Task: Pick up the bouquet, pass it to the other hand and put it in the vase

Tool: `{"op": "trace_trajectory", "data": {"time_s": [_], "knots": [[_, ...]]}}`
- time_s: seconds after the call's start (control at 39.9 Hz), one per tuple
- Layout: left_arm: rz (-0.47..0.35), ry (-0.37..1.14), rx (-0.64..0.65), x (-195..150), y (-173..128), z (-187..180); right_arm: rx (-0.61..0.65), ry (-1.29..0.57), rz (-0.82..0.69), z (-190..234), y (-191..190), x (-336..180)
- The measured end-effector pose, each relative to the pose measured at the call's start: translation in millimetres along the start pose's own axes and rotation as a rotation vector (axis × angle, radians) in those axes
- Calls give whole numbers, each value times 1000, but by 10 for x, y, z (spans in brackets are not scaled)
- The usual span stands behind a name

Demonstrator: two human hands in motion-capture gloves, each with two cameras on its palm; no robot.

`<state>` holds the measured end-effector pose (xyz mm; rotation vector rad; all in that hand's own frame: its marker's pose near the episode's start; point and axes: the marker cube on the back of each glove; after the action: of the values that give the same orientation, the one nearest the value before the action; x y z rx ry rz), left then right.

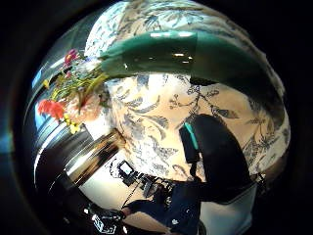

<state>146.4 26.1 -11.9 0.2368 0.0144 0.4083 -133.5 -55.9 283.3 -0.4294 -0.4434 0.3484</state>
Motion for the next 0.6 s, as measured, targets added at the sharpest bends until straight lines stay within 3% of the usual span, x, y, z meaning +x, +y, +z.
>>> {"op": "trace_trajectory", "data": {"time_s": [0.13,0.3,0.6], "knots": [[28,-61,8,87,73,-50,-58,90,43,185,-6,25],[33,-60,11,81,80,-24,-32,148,67,246,-6,-24],[18,-102,12,26,134,-115,110,129,101,40,-136,-104]]}}
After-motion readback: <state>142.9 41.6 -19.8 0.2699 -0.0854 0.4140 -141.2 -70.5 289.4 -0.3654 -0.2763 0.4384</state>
